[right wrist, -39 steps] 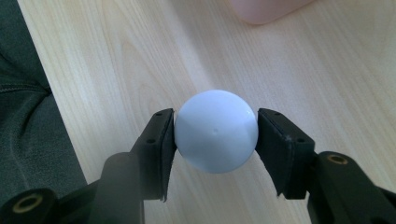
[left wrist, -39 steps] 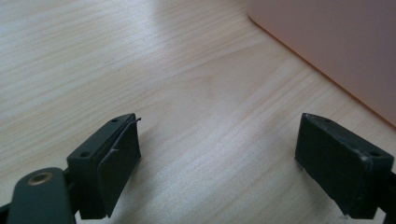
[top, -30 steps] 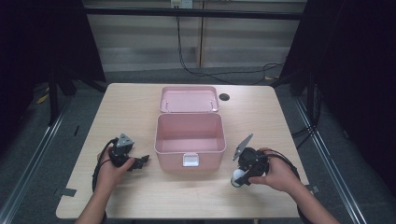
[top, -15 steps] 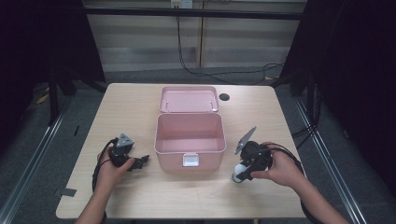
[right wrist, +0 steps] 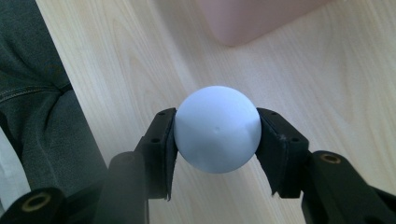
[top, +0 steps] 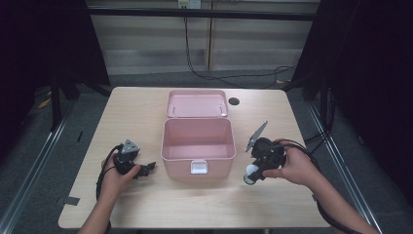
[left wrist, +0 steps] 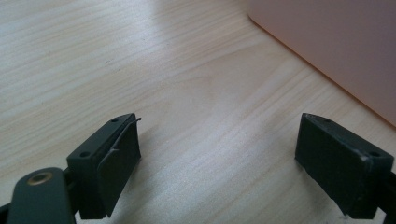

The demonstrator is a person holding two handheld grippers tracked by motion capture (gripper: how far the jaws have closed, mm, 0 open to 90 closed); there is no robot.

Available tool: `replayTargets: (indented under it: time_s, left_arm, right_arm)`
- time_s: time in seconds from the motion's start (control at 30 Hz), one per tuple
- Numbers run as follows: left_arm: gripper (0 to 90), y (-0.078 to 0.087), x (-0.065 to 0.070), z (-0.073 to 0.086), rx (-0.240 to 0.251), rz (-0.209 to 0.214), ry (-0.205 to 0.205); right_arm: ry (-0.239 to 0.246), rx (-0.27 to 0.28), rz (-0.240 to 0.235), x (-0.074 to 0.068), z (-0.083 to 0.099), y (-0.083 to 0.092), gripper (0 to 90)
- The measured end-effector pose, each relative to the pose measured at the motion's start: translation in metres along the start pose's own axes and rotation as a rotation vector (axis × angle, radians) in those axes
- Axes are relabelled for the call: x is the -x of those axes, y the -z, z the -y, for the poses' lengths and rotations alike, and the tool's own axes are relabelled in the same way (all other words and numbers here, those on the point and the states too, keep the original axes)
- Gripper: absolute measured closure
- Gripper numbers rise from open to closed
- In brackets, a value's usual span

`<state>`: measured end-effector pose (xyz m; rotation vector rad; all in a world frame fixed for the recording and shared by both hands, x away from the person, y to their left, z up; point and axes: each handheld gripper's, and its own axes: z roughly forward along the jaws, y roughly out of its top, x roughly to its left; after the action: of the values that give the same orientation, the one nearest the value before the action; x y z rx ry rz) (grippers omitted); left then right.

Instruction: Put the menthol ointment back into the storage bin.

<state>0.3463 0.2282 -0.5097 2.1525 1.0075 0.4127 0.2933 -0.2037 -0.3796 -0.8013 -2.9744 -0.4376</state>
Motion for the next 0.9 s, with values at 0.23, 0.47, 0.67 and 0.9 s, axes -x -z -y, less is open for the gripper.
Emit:
replayTargets:
  time_s: [0.23,0.47,0.67,0.9]
  left_arm:
    - [13.2,0.000,0.000,0.000,0.000,0.000,0.000]
    - [13.2,0.000,0.000,0.000,0.003,0.000,0.006]
    - [13.2,0.000,0.000,0.000,0.003,0.000,0.004]
    - [13.2,0.000,0.000,0.000,0.003,0.000,0.004]
  right_arm:
    - [0.001,-0.009,0.005,0.003,-0.009,0.011,50.6]
    - [-0.006,-0.020,0.009,0.004,-0.016,0.019,50.7]
    - [-0.005,-0.029,0.017,0.007,-0.022,0.029,50.7]
    - [-0.001,-0.032,0.022,0.010,-0.028,0.036,50.7]
